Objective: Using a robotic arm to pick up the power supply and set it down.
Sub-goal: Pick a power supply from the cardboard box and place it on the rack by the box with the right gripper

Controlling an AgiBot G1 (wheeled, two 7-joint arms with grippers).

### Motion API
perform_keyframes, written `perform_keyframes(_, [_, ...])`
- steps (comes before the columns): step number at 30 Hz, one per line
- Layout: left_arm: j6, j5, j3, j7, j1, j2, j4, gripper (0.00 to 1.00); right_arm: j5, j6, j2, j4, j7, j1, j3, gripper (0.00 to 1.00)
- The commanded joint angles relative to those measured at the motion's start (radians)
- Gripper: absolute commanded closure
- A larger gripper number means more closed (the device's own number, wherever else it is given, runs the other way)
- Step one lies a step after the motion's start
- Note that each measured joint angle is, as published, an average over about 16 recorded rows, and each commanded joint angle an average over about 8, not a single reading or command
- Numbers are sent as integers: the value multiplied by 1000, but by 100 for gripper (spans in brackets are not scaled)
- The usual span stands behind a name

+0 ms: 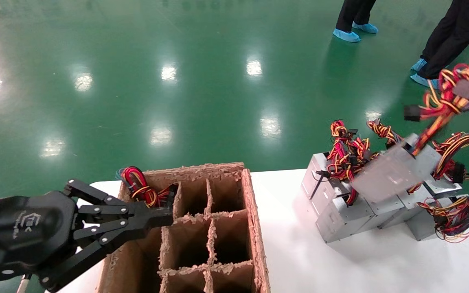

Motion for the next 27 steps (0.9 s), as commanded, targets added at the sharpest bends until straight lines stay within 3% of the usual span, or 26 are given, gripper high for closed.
perform_keyframes(1, [0, 0, 0, 0, 0, 0, 0, 100, 6, -1, 19, -8, -4, -27, 11, 100])
perform_keyframes(11, [0, 0, 0, 0, 0, 0, 0, 100, 43, 11, 84, -13, -4, -201, 72, 100])
perform_keyframes(27, [0, 0, 0, 0, 0, 0, 0, 100, 114, 57, 117, 35, -15, -464, 204, 100])
